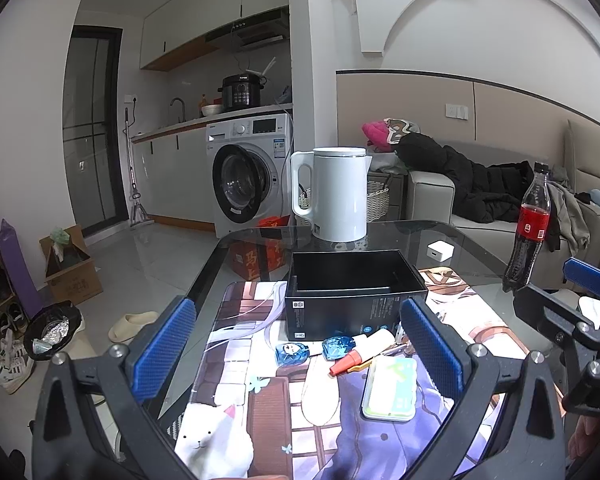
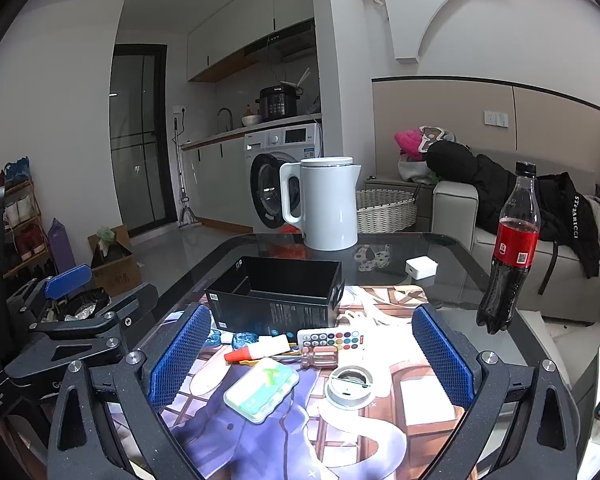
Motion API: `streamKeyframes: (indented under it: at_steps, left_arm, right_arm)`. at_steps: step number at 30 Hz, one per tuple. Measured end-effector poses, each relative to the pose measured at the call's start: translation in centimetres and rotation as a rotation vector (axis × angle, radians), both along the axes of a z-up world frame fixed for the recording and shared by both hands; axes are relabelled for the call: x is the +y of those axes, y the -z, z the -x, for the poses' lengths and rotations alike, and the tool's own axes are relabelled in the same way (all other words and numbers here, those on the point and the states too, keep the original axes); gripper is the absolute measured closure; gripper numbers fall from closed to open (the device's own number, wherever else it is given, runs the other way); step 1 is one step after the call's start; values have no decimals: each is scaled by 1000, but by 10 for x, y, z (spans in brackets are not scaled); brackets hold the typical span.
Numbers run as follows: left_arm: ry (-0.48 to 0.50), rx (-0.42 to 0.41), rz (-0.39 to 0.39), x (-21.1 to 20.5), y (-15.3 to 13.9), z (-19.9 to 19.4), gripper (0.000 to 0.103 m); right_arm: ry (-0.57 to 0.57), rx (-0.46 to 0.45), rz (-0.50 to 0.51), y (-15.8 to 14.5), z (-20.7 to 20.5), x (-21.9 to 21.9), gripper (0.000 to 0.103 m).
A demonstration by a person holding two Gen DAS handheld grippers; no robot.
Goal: Organize rigid objects
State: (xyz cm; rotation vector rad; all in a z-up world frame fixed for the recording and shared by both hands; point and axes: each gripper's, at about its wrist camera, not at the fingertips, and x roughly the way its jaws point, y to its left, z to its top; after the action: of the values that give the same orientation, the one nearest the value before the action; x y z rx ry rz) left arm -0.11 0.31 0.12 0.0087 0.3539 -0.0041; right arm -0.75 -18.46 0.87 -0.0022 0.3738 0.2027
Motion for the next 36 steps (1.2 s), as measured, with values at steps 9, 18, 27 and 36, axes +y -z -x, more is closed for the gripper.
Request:
streamKeyframes:
  at_steps: [9,18,27,36]
  left_arm:
    - [0,1,0,-1,-1,-1,0]
    - [2,0,0,-2,-1,-1,0]
    - [2,-2,0,-2,-2,-1,0]
    - [1,-3,0,-2,-1,-1,0]
  right_arm:
    - [-1,1,0,0,0,0,1]
    - [-2,3,0,1,0,1,1]
    - [-2,4,1,2,-1,1,1]
    - [-3,5,0,2,-1,1,1]
